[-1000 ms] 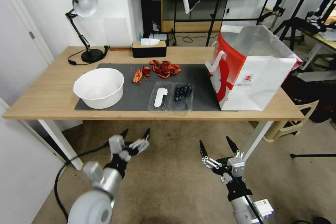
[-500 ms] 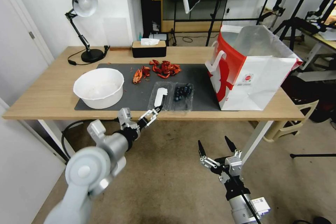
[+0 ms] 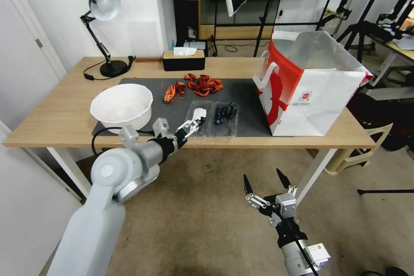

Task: Close the takeout container lid, then place the container into the takeout bag.

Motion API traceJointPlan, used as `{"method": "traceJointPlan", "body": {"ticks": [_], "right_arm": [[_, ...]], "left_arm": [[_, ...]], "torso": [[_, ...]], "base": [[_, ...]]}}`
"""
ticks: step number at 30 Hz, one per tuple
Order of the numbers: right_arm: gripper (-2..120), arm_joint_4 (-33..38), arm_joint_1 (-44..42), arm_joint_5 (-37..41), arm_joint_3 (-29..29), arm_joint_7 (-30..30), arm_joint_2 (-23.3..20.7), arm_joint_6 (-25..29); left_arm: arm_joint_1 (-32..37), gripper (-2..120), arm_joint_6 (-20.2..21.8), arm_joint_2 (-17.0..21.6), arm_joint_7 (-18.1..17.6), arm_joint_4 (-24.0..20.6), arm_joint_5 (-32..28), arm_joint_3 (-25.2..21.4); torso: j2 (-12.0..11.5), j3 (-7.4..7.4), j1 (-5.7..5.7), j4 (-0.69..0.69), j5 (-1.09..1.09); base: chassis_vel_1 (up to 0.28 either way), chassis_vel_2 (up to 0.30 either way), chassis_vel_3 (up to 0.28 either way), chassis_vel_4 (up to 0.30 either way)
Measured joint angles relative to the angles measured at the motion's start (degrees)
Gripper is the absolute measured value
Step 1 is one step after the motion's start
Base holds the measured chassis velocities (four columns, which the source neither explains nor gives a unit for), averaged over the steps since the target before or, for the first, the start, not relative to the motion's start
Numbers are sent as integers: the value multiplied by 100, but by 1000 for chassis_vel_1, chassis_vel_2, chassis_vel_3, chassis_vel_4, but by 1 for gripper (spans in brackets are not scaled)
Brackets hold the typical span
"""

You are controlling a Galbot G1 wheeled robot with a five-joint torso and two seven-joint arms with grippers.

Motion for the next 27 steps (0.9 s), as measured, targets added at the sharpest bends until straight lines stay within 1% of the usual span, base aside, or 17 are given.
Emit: {"method": "traceJointPlan", "body": {"ticks": [5, 9, 27], "right_arm": [[100, -2, -6, -24, 33, 3, 1, -1], [100, -15, -7, -42, 45, 4, 1, -2], [100, -37, 3, -67, 66, 6, 0, -12]], "left_arm": [[-82, 100, -30, -98, 27, 198, 97, 107], [-85, 100, -33, -109, 56, 268, 126, 140], [-44, 100, -63, -214, 215, 422, 242, 160]], "torso": [[0, 0, 0, 0, -1], [0, 0, 0, 0, 0], [0, -1, -1, 0, -1]], "base": [[0, 0, 0, 0], [0, 0, 0, 0], [0, 0, 0, 0]]}}
